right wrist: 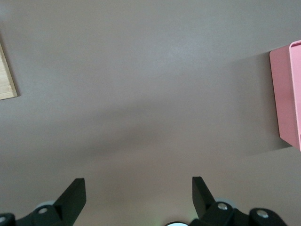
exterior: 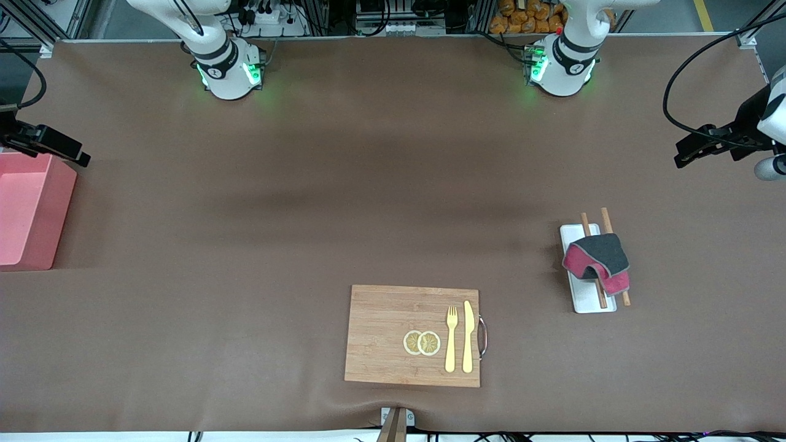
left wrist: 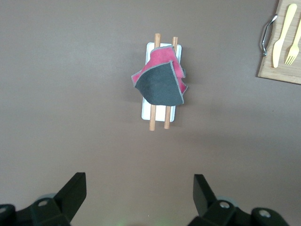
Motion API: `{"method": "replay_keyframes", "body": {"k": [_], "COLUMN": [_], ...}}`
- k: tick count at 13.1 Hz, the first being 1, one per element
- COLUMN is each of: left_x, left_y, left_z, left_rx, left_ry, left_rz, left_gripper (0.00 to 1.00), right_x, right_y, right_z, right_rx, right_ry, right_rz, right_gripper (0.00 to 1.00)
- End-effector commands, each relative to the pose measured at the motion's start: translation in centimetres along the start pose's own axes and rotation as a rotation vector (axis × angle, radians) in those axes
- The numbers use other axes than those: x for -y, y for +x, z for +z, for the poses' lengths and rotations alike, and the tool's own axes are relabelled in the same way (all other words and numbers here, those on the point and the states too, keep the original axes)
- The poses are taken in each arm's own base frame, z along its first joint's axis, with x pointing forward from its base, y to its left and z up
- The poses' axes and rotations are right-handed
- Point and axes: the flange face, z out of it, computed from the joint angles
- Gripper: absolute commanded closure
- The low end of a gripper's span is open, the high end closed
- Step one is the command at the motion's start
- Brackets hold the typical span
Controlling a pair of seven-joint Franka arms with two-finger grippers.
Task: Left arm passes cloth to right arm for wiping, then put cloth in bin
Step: 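Reach the left gripper down to the pink-grey cloth on the tray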
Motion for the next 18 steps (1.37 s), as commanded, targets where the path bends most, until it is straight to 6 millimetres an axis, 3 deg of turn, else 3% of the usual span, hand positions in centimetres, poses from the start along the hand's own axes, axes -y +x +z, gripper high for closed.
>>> {"method": "replay_keyframes", "body": {"k": [1, 4, 11, 16, 18], "left_x": [-0.2, -0.8, -3.8, -2.0, -2.6], "left_y": [-0.3, 0.2, 6.6, 11.1, 12.2], "left_z": [-0.9, -0.4, 11.2, 21.1, 24.4], "left_rx": [-0.008, -0.001, 0.068, -0.018, -0.027], "left_ry": [0.031, 0.033, 0.042, 0.024, 0.022], "left_rz": [-0.012, -0.001, 0.042, 0.029, 0.038], "left_gripper": [0.00, 0.00, 0.00, 0.00, 0.00], "right_x": [0.0, 0.0, 0.0, 0.1, 0.2], "right_y": [-0.3, -0.3, -0.3, -0.4, -0.3], "right_z": [-0.6, -0.6, -0.6, -0.6, -0.5], "right_rx": [-0.010, -0.010, -0.010, -0.010, -0.008], "right_ry": [0.011, 0.011, 0.011, 0.012, 0.012], "right_rz": [-0.004, -0.004, -0.003, -0.005, -0.006], "right_gripper": [0.00, 0.00, 0.00, 0.00, 0.00]}}
